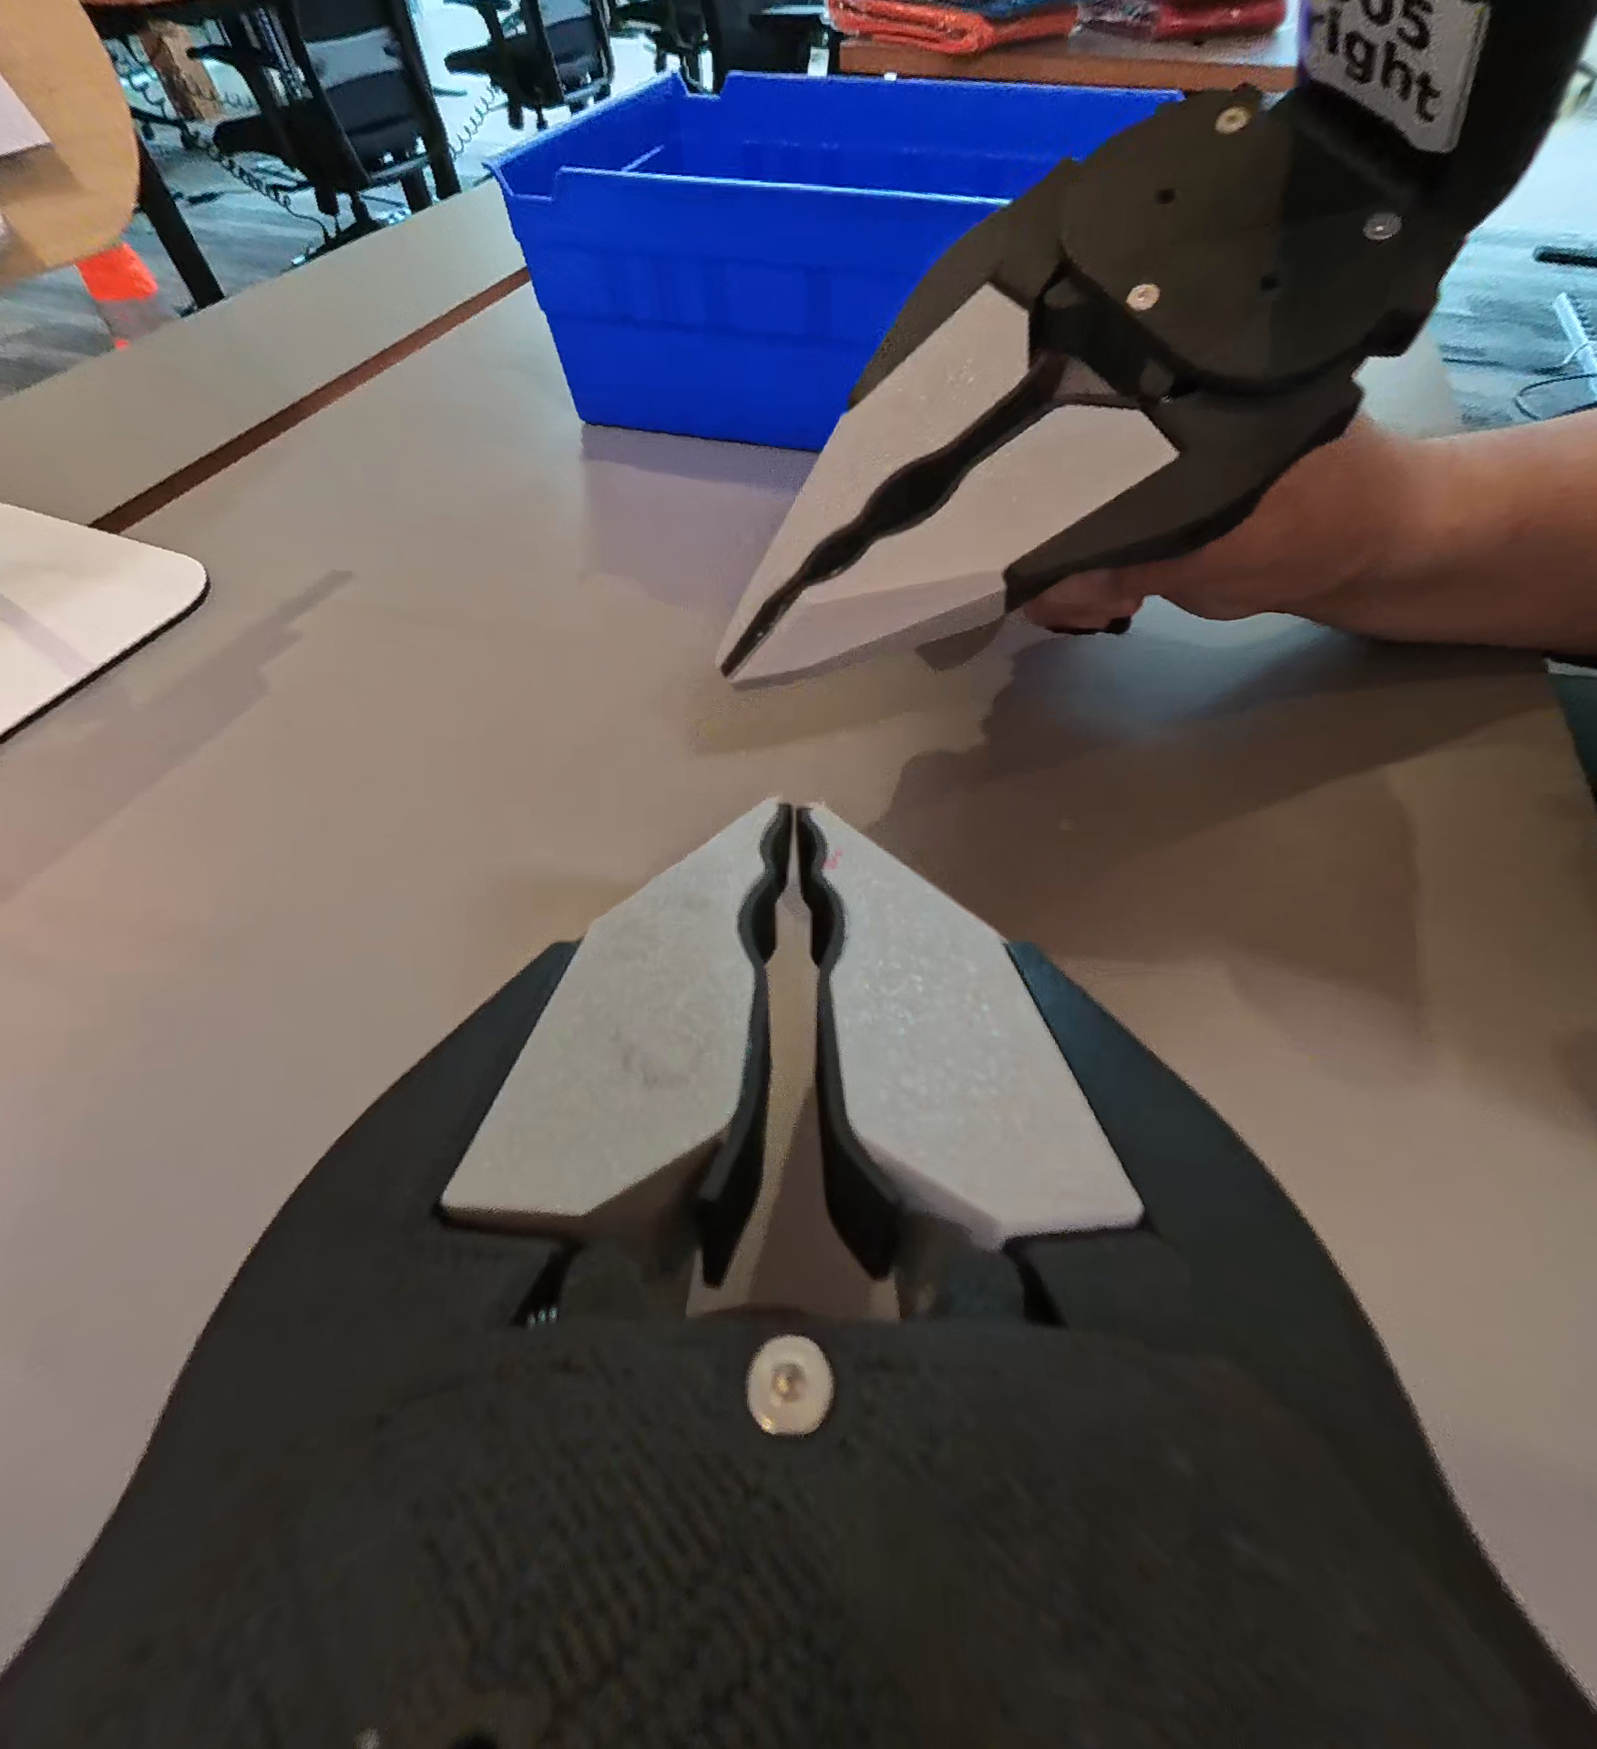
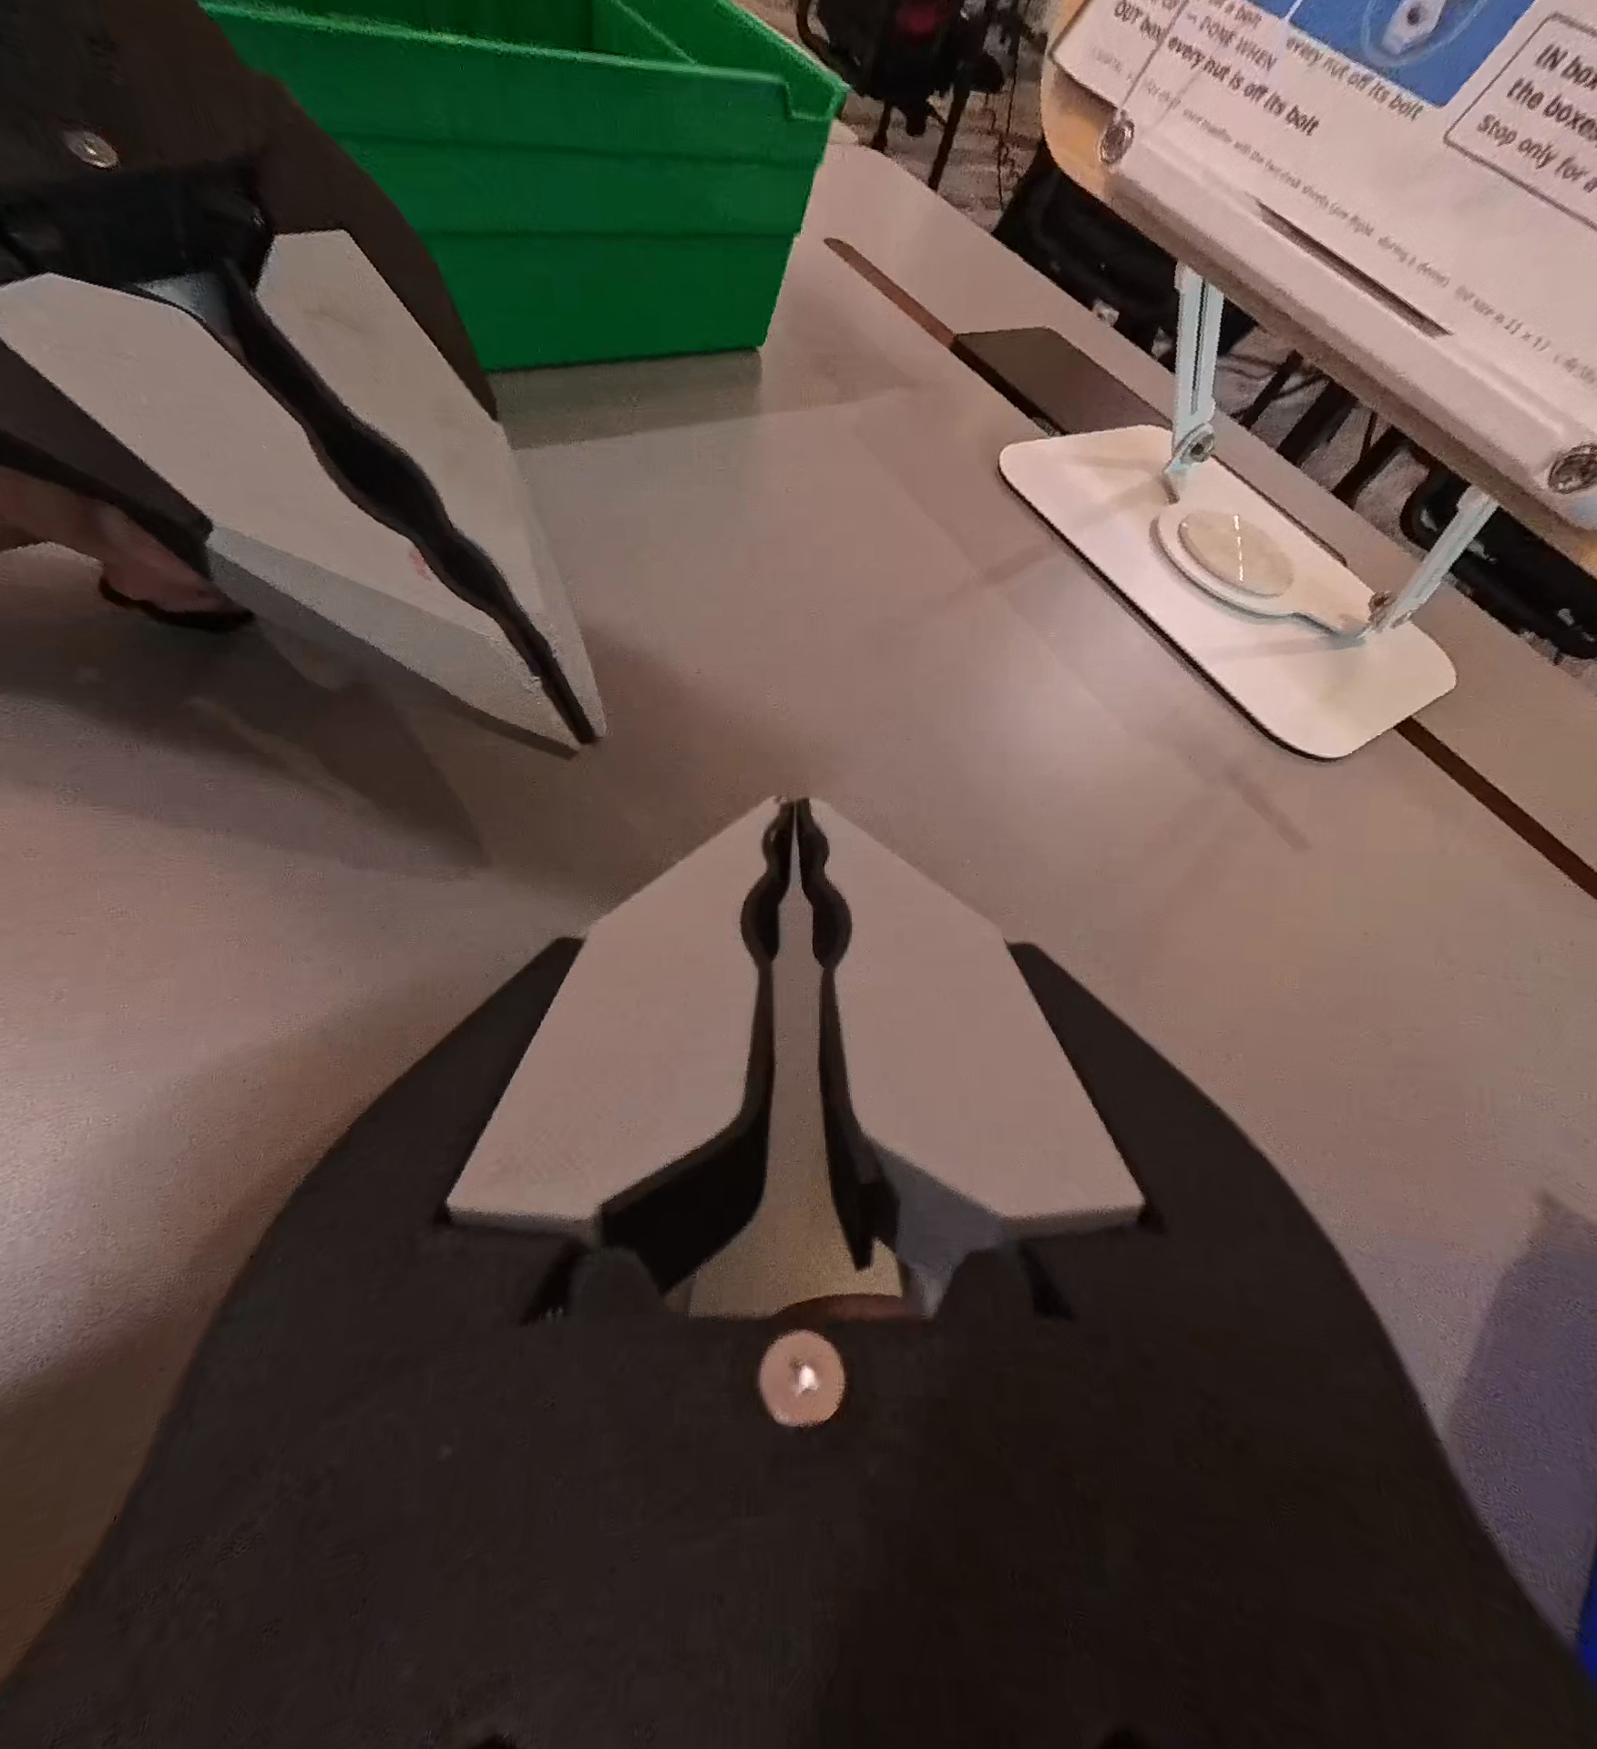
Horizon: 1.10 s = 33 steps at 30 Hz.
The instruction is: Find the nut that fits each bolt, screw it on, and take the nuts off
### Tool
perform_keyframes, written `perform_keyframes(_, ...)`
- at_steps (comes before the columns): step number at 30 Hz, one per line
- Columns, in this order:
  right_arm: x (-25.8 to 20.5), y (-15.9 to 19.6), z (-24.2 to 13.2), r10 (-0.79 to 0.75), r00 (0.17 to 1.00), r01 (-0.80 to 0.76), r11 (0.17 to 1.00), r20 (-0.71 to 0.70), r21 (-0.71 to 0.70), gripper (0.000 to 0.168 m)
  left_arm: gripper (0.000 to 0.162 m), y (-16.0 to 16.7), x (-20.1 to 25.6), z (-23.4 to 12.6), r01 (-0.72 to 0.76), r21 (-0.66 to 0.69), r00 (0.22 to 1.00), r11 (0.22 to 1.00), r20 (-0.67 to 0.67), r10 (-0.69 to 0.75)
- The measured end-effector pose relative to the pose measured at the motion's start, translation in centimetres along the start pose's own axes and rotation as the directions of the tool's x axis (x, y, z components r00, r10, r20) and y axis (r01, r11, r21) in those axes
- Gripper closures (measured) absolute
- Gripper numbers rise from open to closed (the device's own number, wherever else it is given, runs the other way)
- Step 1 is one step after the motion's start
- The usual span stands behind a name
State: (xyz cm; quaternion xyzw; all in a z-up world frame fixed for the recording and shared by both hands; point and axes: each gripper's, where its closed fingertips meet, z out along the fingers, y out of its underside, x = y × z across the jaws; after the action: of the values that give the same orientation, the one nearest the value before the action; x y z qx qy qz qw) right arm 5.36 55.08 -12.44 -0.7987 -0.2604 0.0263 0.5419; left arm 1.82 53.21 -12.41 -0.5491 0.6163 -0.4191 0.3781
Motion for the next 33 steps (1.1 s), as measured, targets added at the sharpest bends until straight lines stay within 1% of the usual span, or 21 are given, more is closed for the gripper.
perform_keyframes(1,0.2,0.4,0.1,0.009,1.0,-0.009,1.0,-0.009,-0.018,0.164,0.154,0.0,0.0,0.1,0.009,0.0,1.0,1.0,0.002,-0.009)
perform_keyframes(2,0.4,0.6,0.3,0.017,1.0,-0.017,1.0,-0.016,-0.024,0.154,0.145,0.0,-0.2,0.1,0.024,0.001,1.0,1.0,0.009,-0.024)
perform_keyframes(3,0.5,0.7,0.3,0.028,0.999,-0.029,0.999,-0.016,-0.023,0.147,0.143,0.0,-0.2,0.1,0.035,0.002,0.999,0.999,0.014,-0.035)
perform_keyframes(4,0.5,0.8,0.4,0.043,0.999,-0.043,0.999,-0.008,-0.023,0.146,0.143,-0.1,-0.2,0.1,0.042,0.009,0.999,0.999,0.016,-0.042)
perform_keyframes(6,0.5,1.0,0.4,0.069,0.998,-0.069,0.997,0.01,-0.031,0.145,0.142,-0.1,-0.1,0.0,0.07,0.009,0.997,0.997,0.013,-0.07)
perform_keyframes(8,0.5,1.1,0.4,0.085,0.996,-0.085,0.996,0.025,-0.035,0.144,0.137,-0.2,0.1,0.0,0.099,-0.001,0.995,0.995,0.001,-0.099)
perform_keyframes(12,0.9,1.0,0.3,0.085,0.996,-0.084,0.996,0.033,-0.028,0.144,0.137,0.2,0.4,0.4,0.123,-0.028,0.992,0.992,-0.003,-0.123)
perform_keyframes(16,1.3,1.5,0.3,0.083,0.995,-0.082,0.996,0.047,-0.034,0.143,0.132,1.2,1.7,1.4,0.21,-0.084,0.973,0.974,-0.074,-0.216)
perform_keyframes(18,1.5,1.5,0.2,0.098,0.994,-0.096,0.995,0.056,-0.029,0.143,0.13,1.0,2.4,1.7,0.24,-0.087,0.961,0.967,-0.119,-0.249)
perform_keyframes(20,1.7,1.2,0.1,0.1,0.993,-0.099,0.995,0.058,-0.021,0.143,0.13,0.9,2.7,1.9,0.237,-0.086,0.96,0.968,-0.135,-0.247)
perform_keyframes(23,2.4,0.9,-0.3,0.081,0.996,-0.081,0.997,0.022,-0.004,0.143,0.129,0.7,2.8,2.1,0.237,-0.08,0.959,0.968,-0.142,-0.247)
perform_keyframes(28,2.2,0.7,-0.4,0.122,0.991,-0.122,0.992,0.046,0.007,0.143,0.127,0.2,3.7,2.2,0.258,-0.076,0.948,0.963,-0.172,-0.268)
perform_keyframes(30,2.4,0.6,-0.5,0.108,0.994,-0.109,0.994,0.03,0.021,0.143,0.126,0.1,3.8,2.3,0.23,-0.08,0.957,0.97,-0.162,-0.241)
perform_keyframes(33,2.8,0.9,-0.2,0.093,0.996,-0.093,0.995,0.001,0.025,0.143,0.125,0.6,3.2,2.4,0.158,-0.102,0.981,0.982,-0.1,-0.168)
